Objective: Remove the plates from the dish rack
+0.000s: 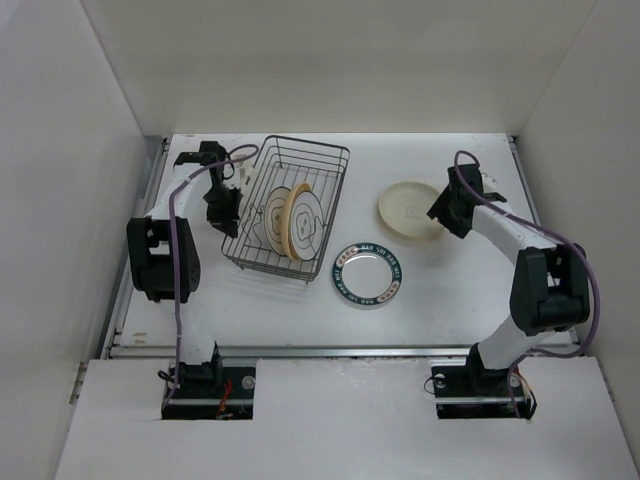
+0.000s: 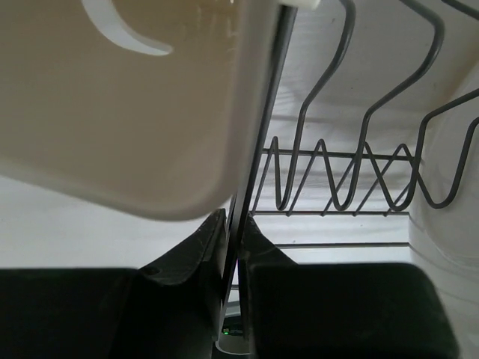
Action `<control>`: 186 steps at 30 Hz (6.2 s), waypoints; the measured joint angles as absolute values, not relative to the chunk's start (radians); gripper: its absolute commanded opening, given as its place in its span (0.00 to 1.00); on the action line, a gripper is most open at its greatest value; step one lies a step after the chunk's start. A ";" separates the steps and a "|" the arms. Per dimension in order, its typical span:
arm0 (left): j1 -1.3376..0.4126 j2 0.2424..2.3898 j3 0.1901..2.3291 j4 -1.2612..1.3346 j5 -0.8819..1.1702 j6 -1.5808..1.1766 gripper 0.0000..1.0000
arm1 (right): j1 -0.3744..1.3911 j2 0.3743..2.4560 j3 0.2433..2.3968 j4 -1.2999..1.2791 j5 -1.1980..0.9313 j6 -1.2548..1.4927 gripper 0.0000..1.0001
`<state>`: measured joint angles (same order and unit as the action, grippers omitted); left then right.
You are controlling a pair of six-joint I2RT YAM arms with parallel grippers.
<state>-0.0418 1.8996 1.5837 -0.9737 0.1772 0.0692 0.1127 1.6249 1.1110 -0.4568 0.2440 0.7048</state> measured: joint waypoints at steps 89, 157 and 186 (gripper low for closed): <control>-0.228 1.581 2.265 -0.990 0.170 -0.011 0.00 | 0.352 1.168 1.018 -0.142 -0.409 0.517 0.85; -0.298 1.874 2.134 -1.137 0.645 0.139 0.55 | 0.368 1.469 0.999 0.197 -0.719 0.655 0.00; -0.457 1.970 2.130 -1.169 -0.177 0.227 0.45 | 0.260 1.325 0.756 -0.424 -0.347 0.537 0.27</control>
<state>-0.4568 1.9701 2.1300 -1.1687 -0.1768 0.2272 0.2600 1.3254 0.7563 -0.4236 -0.3466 0.5365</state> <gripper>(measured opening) 0.447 0.119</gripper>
